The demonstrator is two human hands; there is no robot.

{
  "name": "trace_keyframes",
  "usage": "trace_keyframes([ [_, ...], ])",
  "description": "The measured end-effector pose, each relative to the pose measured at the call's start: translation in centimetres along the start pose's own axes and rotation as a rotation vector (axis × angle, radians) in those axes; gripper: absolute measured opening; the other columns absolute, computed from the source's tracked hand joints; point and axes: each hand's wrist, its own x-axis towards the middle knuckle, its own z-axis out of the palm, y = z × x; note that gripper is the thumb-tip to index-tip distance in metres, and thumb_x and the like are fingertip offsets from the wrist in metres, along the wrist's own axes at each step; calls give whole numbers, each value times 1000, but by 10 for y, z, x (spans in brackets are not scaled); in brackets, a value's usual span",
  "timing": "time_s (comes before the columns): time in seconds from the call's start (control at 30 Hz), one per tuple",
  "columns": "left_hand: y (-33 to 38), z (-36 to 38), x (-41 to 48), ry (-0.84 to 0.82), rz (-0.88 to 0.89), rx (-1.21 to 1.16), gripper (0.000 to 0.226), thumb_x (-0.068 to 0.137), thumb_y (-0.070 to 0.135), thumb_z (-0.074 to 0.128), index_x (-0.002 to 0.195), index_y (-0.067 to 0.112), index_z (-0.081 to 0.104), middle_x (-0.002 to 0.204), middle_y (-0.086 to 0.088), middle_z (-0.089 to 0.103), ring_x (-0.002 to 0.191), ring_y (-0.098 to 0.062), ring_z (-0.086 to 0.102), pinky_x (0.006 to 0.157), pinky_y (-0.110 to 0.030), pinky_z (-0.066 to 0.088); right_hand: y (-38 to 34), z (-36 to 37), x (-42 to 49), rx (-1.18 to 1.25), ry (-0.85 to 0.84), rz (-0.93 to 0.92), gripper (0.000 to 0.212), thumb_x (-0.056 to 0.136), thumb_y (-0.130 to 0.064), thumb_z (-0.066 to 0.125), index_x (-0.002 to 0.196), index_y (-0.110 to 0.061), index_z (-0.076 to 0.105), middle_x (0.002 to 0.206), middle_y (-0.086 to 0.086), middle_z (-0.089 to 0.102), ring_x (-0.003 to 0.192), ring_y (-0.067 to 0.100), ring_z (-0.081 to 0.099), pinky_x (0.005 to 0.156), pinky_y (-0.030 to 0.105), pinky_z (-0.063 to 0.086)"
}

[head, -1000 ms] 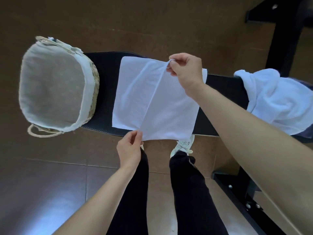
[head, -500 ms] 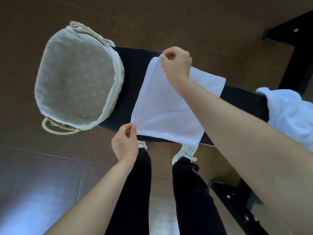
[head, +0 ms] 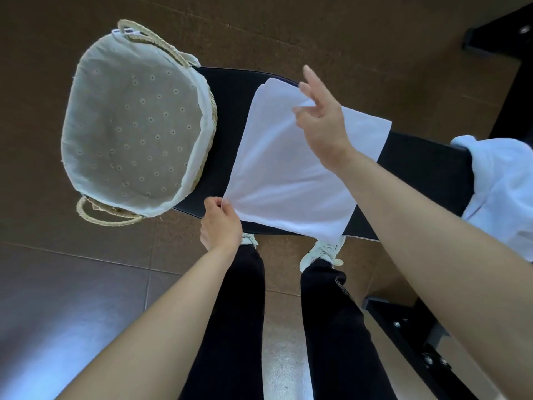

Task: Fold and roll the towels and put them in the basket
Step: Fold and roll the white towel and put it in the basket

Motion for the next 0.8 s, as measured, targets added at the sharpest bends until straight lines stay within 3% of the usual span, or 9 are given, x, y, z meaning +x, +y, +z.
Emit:
trace_keyframes([
  [0.1,6,0,-4,53,48,1,23,93,26,57,113,21,48,115,-3,57,104,-31,55,77,-42,42,26,-26,-45,-176,361,119,50,89,-1,55,136,-18,62,119,1,62,95,11,60,89,23,52],
  [0.2,6,3,-3,82,112,25,44,86,35,66,123,20,48,129,-7,48,113,-31,50,81,-45,46,68,-44,-102,-282,520,337,42,88,-8,63,129,-14,59,113,0,49,88,14,55,75,21,48],
  [0.37,0,3,3,19,117,25,52,90,44,69,131,22,46,123,-3,57,111,-30,57,86,-46,48,124,-41,-173,-247,463,656,53,84,-25,74,131,-13,51,119,1,48,100,21,57,88,34,50],
  [0.47,-3,5,5,-3,120,-27,50,91,42,70,129,20,48,109,0,61,106,-28,59,86,-43,47,138,-31,-185,-168,471,724,46,84,-31,76,120,-15,51,105,2,61,98,23,62,84,35,50],
  [0.57,-3,6,5,-31,147,-13,35,93,42,68,116,19,56,106,1,63,101,-25,62,83,-39,47,136,-24,-182,-68,487,833,36,90,-33,74,112,-13,53,91,-6,56,90,21,60,76,33,45],
  [0.7,0,5,-3,-28,144,-62,20,95,34,66,105,20,57,99,6,62,93,-21,63,80,-35,47,135,-29,-181,-41,444,827,18,93,-25,69,99,-9,63,84,-3,58,72,15,53,60,27,39],
  [0.8,-1,2,-18,-24,106,-264,21,94,29,69,104,18,55,90,7,60,72,-10,63,81,-44,59,138,-42,-190,-20,401,766,23,92,-26,68,80,-12,55,74,-1,53,68,17,48,62,28,41],
])
